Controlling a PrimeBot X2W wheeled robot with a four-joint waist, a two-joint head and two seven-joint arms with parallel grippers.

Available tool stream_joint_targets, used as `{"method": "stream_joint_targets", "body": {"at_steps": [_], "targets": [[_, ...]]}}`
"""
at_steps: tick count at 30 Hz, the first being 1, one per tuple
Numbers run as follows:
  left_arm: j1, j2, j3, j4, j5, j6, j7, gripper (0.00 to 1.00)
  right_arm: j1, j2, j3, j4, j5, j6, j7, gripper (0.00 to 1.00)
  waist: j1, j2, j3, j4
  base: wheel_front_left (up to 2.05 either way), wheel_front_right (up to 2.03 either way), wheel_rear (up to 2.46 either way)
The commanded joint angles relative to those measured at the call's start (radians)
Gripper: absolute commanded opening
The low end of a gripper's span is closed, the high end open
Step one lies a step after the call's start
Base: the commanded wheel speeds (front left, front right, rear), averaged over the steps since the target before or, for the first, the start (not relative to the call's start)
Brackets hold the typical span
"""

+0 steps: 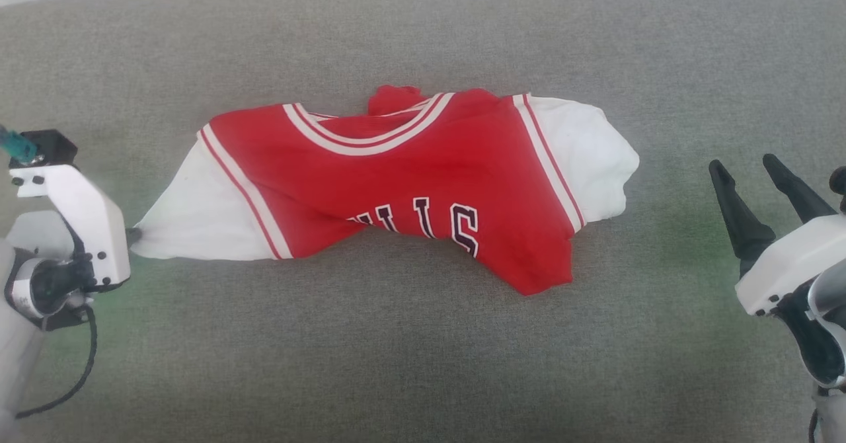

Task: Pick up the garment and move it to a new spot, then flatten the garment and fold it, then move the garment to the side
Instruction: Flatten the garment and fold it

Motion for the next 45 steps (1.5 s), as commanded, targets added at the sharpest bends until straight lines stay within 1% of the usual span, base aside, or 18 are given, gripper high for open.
{"method": "stream_joint_targets", "body": {"at_steps": [1, 10, 11, 12, 13, 14, 15, 22, 26, 29, 33, 39, 40, 41, 42, 45], "targets": [[0.032, 0.008, 0.001, 0.007, -0.008, 0.015, 0.003, 0.00, 0.012, -0.002, -0.003, -0.004, 0.005, -0.001, 0.007, 1.00, 0.0000, -0.0001, -0.002, 0.002, 0.00, 0.00, 0.00], [0.053, 0.004, 0.008, -0.018, -0.023, 0.021, -0.004, 0.00, 0.012, 0.002, -0.003, -0.016, -0.008, -0.001, 0.011, 1.00, 0.0000, -0.0001, -0.011, 0.009, 0.00, 0.00, 0.00], [0.051, 0.005, 0.008, -0.024, -0.021, 0.018, -0.007, 0.23, 0.011, 0.003, -0.002, -0.018, -0.008, -0.001, 0.010, 1.00, 0.0000, -0.0001, -0.012, 0.009, 0.00, 0.00, 0.00], [0.049, 0.007, 0.010, -0.028, -0.022, 0.019, -0.006, 0.42, 0.009, 0.002, -0.002, -0.020, -0.010, -0.001, 0.007, 1.00, 0.0000, -0.0001, -0.013, 0.010, 0.00, 0.00, 0.00], [0.046, 0.008, 0.010, -0.033, -0.023, 0.021, -0.003, 0.52, 0.007, 0.001, -0.001, -0.022, -0.011, -0.001, 0.003, 1.00, 0.0000, -0.0001, -0.014, 0.010, 0.00, 0.00, 0.00], [0.042, 0.012, 0.010, -0.039, -0.021, 0.023, -0.001, 0.95, 0.004, 0.003, -0.001, -0.025, -0.011, -0.001, -0.001, 1.00, 0.0000, -0.0001, -0.015, 0.010, 0.00, 0.00, 0.00], [0.037, 0.014, 0.009, -0.045, -0.019, 0.024, 0.000, 1.00, 0.002, 0.004, -0.002, -0.027, -0.011, -0.001, -0.002, 1.00, 0.0000, -0.0001, -0.015, 0.010, 0.00, 0.00, 0.00], [-0.002, 0.034, 0.007, -0.089, -0.009, 0.037, 0.033, 1.00, -0.008, 0.006, -0.002, -0.060, -0.022, -0.001, -0.042, 1.00, 0.0000, -0.0001, -0.019, 0.007, 0.00, 0.00, 0.00], [-0.017, 0.037, -0.005, -0.091, -0.003, 0.039, 0.051, 1.00, -0.017, 0.009, 0.000, -0.077, -0.030, -0.001, -0.068, 1.00, 0.0000, -0.0001, -0.018, 0.002, 0.00, 0.00, 0.00], [-0.027, 0.033, -0.012, -0.071, -0.013, 0.039, 0.078, 1.00, -0.022, 0.011, 0.007, -0.098, -0.033, -0.001, -0.094, 1.00, 0.0000, -0.0001, -0.014, -0.007, 0.00, 0.00, 0.00], [-0.023, 0.028, -0.021, -0.042, -0.015, 0.033, 0.092, 1.00, -0.020, 0.012, 0.012, -0.116, -0.034, -0.001, -0.105, 1.00, 0.0000, -0.0001, -0.004, -0.016, 0.00, 0.00, 0.00], [-0.017, 0.008, -0.033, 0.031, -0.025, 0.033, 0.105, 1.00, -0.004, 0.010, 0.010, -0.135, -0.031, -0.001, -0.084, 1.00, 0.0000, -0.0001, 0.017, -0.023, 0.00, 0.00, 0.00], [-0.015, 0.001, -0.032, 0.043, -0.029, 0.031, 0.109, 0.71, -0.001, 0.006, 0.015, -0.137, -0.026, -0.001, -0.076, 1.00, 0.0000, -0.0001, 0.019, -0.024, 0.00, 0.00, 0.00], [-0.013, -0.009, -0.032, 0.052, -0.033, 0.023, 0.109, 0.31, 0.001, 0.004, 0.018, -0.138, -0.019, -0.001, -0.064, 1.00, 0.0000, -0.0001, 0.022, -0.024, 0.00, 0.00, 0.00], [-0.011, -0.020, -0.028, 0.060, -0.047, 0.018, 0.112, 0.00, 0.004, 0.000, 0.024, -0.140, -0.012, -0.001, -0.051, 1.00, 0.0000, -0.0001, 0.025, -0.023, 0.00, 0.00, 0.00], [-0.021, -0.039, -0.031, 0.074, -0.052, -0.002, 0.102, 0.00, 0.011, -0.015, 0.044, -0.143, 0.015, -0.001, -0.003, 1.00, 0.0000, -0.0001, 0.033, -0.018, 0.00, 0.00, 0.00]]}}
